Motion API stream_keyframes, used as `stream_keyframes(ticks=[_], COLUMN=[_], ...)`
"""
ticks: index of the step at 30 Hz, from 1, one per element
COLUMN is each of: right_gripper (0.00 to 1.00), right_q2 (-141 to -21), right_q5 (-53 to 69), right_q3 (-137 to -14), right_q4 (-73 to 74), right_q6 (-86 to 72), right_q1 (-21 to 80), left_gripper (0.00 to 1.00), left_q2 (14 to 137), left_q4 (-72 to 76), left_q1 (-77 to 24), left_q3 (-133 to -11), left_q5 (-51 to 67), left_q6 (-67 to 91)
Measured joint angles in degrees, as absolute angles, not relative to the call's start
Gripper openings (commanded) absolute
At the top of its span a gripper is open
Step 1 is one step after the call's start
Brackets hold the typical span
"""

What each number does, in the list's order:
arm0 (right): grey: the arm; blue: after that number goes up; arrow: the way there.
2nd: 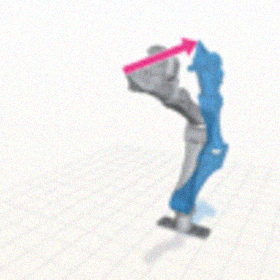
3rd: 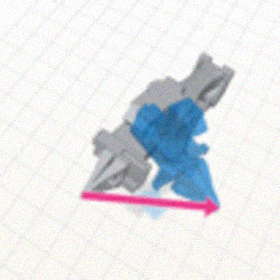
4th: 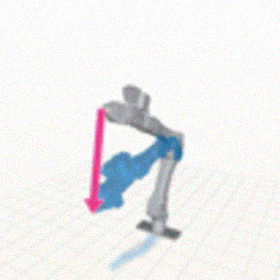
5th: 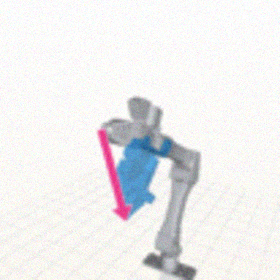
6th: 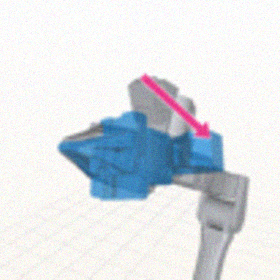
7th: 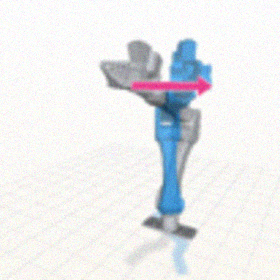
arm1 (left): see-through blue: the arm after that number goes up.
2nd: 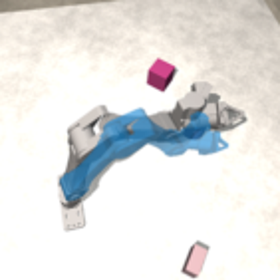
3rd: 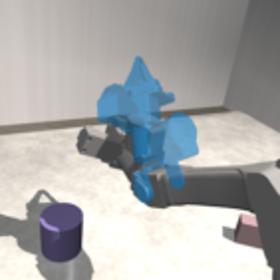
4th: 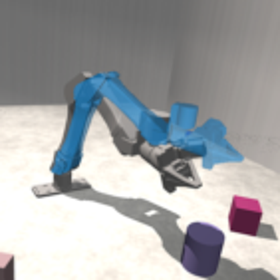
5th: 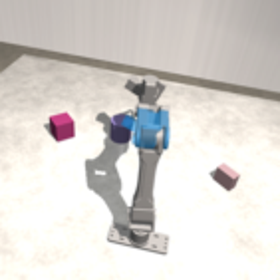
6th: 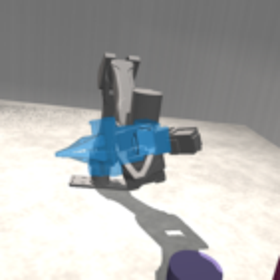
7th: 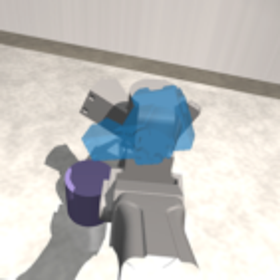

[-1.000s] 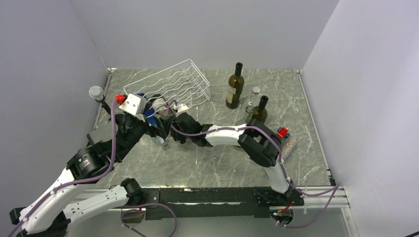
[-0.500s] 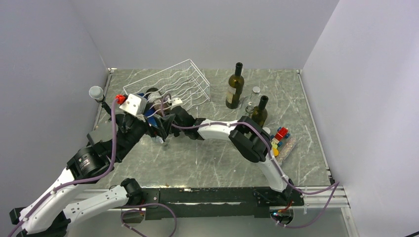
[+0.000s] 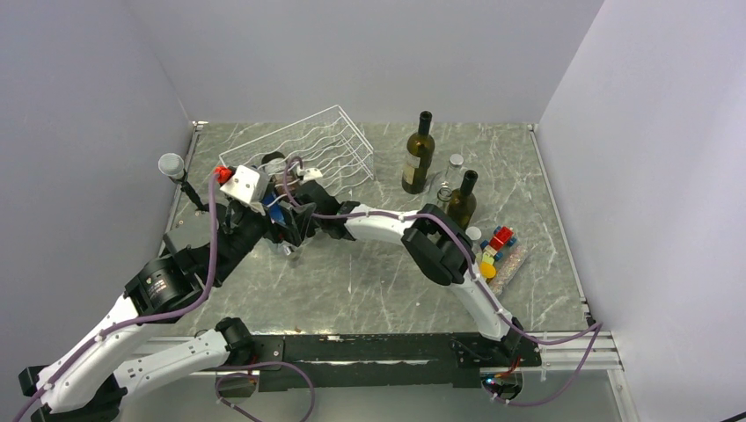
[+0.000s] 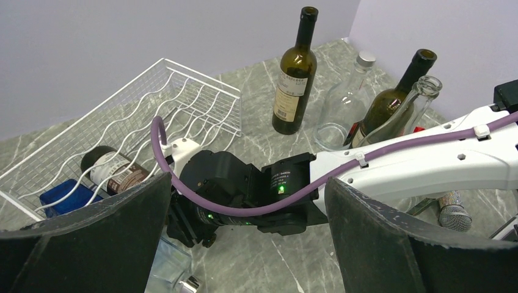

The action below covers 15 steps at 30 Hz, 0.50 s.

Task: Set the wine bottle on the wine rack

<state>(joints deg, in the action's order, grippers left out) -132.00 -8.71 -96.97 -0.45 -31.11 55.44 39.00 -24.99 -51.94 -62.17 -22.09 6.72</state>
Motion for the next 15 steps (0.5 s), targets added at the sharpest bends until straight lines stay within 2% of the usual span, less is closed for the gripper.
stream_keyframes(ticks=[3, 7, 10, 15], right_gripper=[0.39, 0.64, 0.73, 0.82], right_q2=[-132.4, -132.66, -132.66, -132.64], right_q5=[-8.64, -8.38, -8.21, -8.43], right_q3=[-98.04, -98.52, -98.65, -98.65], right_q4=[0.56, 0.75, 0.36, 0.43], right_q6=[-31.55, -32.23, -32.38, -32.73], right_q1=[55.35, 55.13, 54.81, 54.52], left_gripper=[0.99, 0.99, 0.99, 0.99], left_q2=[39.0, 39.0, 39.0, 38.98], left_q4=[-25.17, -25.19, -25.19, -25.17], left_q1=[-51.94, -51.94, -51.94, -51.94], left_q3=[-62.17, -62.17, -62.17, -62.17], left_q5=[-22.09, -22.09, -22.09, -22.11], left_q6=[6.72, 6.74, 6.72, 6.7])
